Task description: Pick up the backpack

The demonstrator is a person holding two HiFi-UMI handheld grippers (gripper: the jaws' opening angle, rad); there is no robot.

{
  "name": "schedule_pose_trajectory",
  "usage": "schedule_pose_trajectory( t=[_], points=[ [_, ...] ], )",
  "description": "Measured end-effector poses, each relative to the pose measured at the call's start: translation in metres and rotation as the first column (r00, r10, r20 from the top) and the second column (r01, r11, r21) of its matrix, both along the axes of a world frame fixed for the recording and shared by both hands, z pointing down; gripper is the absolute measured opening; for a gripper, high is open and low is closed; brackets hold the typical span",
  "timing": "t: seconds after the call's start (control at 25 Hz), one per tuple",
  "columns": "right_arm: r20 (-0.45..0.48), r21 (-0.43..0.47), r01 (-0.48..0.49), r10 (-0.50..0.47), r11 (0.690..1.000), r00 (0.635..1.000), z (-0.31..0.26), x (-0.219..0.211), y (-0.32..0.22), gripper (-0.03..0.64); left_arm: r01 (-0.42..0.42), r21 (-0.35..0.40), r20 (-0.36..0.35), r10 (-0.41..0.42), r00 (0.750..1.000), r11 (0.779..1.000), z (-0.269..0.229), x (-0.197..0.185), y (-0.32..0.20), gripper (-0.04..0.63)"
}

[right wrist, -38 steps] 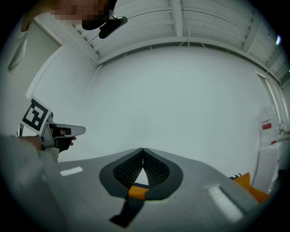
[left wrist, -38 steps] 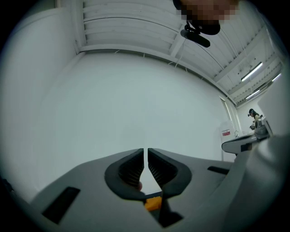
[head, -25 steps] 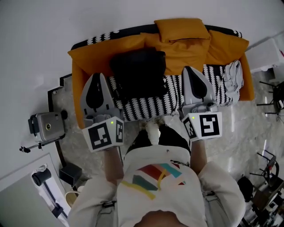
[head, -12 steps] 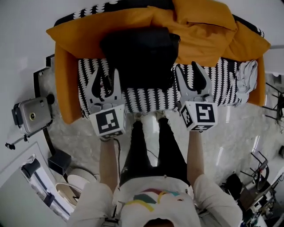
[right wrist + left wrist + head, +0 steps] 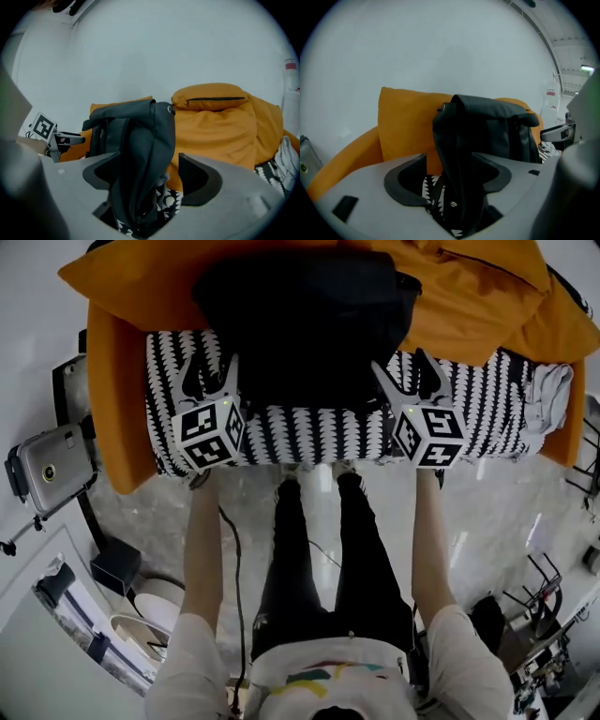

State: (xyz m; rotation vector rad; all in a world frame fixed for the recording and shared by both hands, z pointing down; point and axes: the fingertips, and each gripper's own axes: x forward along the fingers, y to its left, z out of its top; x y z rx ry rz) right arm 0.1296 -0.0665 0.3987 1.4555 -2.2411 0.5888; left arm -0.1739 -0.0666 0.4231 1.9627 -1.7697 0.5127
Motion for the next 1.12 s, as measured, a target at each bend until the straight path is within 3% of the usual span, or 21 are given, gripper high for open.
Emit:
schedule_pose_trajectory(
  t=[0.12, 0.28, 0.4, 0.52, 0.6, 0.68, 0.8, 1.12],
  points=[
    [0.009, -0.046, -0.011, 0.012, 0.999, 1.0, 0.026, -0.002, -0.005, 0.371, 0.001, -0.033, -0.002, -0.001, 1.0, 0.999, 0.029, -0.003, -0.007, 0.298],
    [0.003, -0.1, -0.033, 0.033, 0.994, 0.999, 0.052, -0.005, -0.006, 0.371, 0.025, -0.098, -0.078, -0.032, 0.996, 0.995, 0.062, -0.007, -0.014, 0.302],
    [-0.046, -0.125, -0.051, 0.045, 0.991, 0.998, 0.069, -0.003, -0.008, 0.371, 0.02, -0.119, -0.094, -0.032, 0.995, 0.993, 0.075, -0.01, -0.021, 0.304],
    [-0.026, -0.145, -0.065, 0.062, 0.987, 0.998, 0.078, 0.002, -0.009, 0.37, 0.005, -0.135, -0.115, -0.021, 0.993, 0.991, 0.083, -0.004, -0.026, 0.302],
    [0.005, -0.158, -0.063, 0.065, 0.985, 0.998, 0.083, 0.005, -0.012, 0.37, -0.019, -0.146, -0.156, -0.004, 0.988, 0.989, 0.088, 0.005, -0.028, 0.304],
    [0.026, -0.163, -0.049, 0.054, 0.985, 0.998, 0.088, 0.001, -0.014, 0.369, -0.097, -0.168, -0.179, 0.066, 0.982, 0.981, 0.096, 0.02, -0.027, 0.302],
    [0.025, -0.167, -0.033, 0.037, 0.985, 0.999, 0.094, -0.009, -0.013, 0.36, -0.205, -0.206, -0.119, 0.184, 0.976, 0.957, 0.11, 0.039, -0.024, 0.302],
    [0.107, -0.208, -0.053, 0.076, 0.977, 0.991, 0.1, -0.02, -0.016, 0.307, -0.206, -0.26, -0.127, 0.178, 0.976, 0.943, 0.114, 0.039, -0.032, 0.302]
  ],
)
